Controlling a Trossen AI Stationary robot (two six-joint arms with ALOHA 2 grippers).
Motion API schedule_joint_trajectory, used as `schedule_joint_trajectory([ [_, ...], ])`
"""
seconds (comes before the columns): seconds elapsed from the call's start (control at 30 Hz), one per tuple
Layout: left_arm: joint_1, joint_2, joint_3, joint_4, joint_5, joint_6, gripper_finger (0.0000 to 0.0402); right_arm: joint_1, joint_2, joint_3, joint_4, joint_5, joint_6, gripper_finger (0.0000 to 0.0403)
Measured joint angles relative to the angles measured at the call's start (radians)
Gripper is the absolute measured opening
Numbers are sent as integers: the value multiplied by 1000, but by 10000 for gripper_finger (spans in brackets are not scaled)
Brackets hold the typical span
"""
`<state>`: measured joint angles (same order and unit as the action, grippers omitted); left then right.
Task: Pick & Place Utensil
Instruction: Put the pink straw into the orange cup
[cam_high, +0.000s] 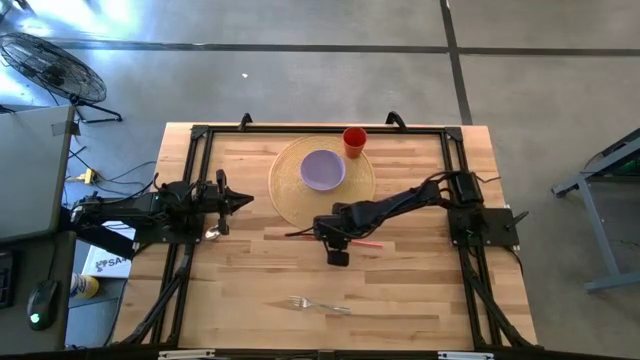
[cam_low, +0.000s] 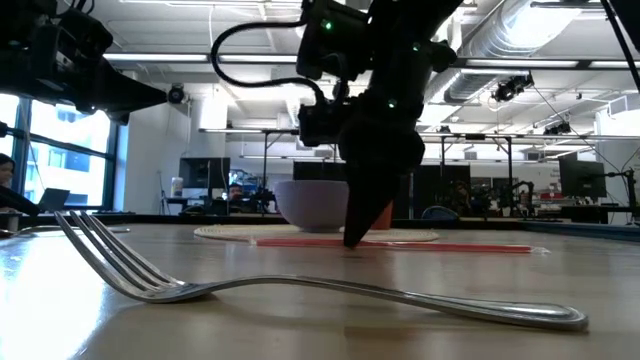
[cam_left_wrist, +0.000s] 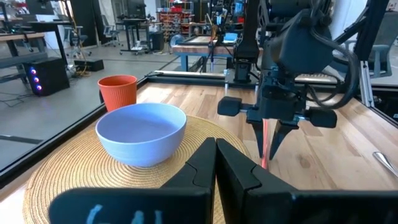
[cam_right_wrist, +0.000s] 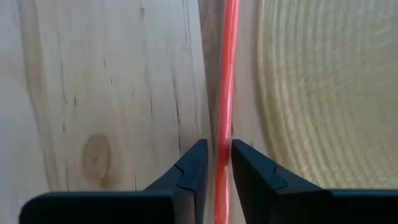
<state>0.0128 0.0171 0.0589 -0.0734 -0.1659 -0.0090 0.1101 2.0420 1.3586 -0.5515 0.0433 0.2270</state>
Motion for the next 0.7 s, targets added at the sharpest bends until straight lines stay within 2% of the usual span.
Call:
schedule_joint_trajectory([
  [0.2,0,0,0,3,-1,1,7,-9,10,4,-18,-18,-3,48],
  [0.37,0,0,0,5,-2,2,7,-9,-9,-1,-22,-10,1,9],
  [0.47,0,0,-2,13,-3,3,7,-9,-34,-1,-18,-6,-6,9],
  [0.6,0,0,-2,11,-3,4,7,-10,-101,-1,-14,60,-41,9],
  [0.7,0,0,-2,11,-3,3,7,-14,-191,-1,8,171,-85,3],
])
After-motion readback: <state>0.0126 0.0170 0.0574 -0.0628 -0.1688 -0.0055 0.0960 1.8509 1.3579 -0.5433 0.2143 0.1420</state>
